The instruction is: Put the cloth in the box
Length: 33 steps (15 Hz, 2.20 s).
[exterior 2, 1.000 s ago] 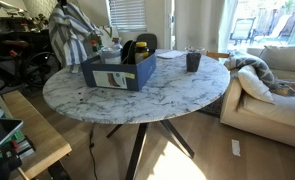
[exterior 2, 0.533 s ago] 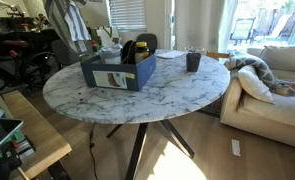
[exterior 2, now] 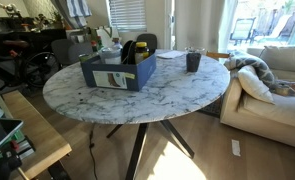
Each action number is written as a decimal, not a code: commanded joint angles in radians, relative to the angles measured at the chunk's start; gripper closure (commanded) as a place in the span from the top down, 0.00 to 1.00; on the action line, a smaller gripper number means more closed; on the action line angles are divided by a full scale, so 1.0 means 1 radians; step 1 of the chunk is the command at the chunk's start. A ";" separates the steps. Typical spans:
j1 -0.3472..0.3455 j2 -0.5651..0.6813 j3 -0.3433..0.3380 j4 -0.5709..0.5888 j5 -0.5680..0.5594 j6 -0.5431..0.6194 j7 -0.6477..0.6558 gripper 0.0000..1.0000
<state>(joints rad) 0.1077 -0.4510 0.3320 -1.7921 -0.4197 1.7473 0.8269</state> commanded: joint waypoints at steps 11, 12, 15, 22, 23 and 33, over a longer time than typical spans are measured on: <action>-0.097 -0.087 -0.035 0.083 -0.092 -0.172 -0.021 0.02; -0.102 -0.102 -0.067 0.068 -0.074 -0.156 -0.014 0.02; -0.113 -0.152 -0.210 -0.004 0.027 -0.020 -0.006 0.02; -0.227 -0.153 -0.419 -0.116 0.317 0.119 0.004 0.02; -0.240 -0.157 -0.436 -0.153 0.362 0.143 0.007 0.02; -0.318 -0.129 -0.426 -0.193 0.463 0.169 -0.034 0.06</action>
<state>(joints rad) -0.1813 -0.5841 -0.1119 -1.9885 0.0267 1.9194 0.8059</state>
